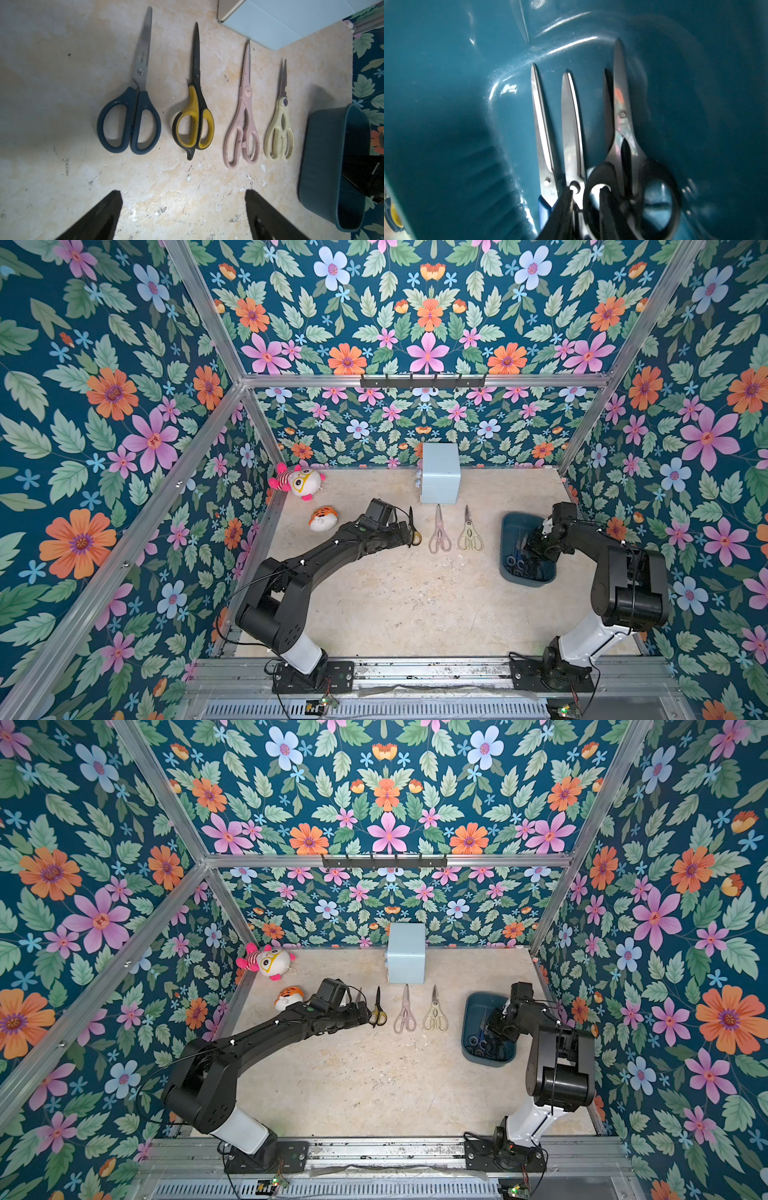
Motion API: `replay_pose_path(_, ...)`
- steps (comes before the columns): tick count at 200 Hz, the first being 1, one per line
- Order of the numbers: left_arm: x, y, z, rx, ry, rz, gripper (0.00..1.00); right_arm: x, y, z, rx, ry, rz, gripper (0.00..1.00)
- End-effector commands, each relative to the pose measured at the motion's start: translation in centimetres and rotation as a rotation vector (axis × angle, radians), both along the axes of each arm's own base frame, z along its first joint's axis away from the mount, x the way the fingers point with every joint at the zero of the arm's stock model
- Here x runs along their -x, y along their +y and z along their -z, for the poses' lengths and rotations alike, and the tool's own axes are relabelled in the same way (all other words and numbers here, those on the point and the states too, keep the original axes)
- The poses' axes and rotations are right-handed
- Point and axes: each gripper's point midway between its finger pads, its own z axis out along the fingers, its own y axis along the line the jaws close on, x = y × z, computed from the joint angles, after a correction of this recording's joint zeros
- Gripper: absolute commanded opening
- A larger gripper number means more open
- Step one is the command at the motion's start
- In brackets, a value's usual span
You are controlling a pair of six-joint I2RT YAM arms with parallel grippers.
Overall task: Take the scissors out of the storage box
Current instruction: Pick up the scissors from the storage box, then place the scissors at the center of the board.
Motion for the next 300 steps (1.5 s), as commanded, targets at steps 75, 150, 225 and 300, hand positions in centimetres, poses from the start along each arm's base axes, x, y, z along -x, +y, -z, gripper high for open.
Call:
replay_pose_path(75,-0.1,0.2,0.0,-0.007,-0.007,-0.014,0.97,0.0,-0.3,-0.4,0.017,0.003,0.002,0.04)
replay_pose_path(150,-0.5,0.7,-0.8,0.004,-0.037,-0.053,0.97,-0.2,0.8,-7.3,0.0,-0.136,-0.008,0.0)
replay_pose_path(225,-0.5,0.7,-0.7,0.027,-0.033,-0.07,0.98,-2.1,12.7,-12.0,-0.04,-0.241,-0.256,0.0)
replay_pose_path(300,0.4,2.1,-0.2,-0.002,-0.034,-0.101,0.98,-2.0,15.9,-3.6,-0.014,-0.023,-0.321,0.0)
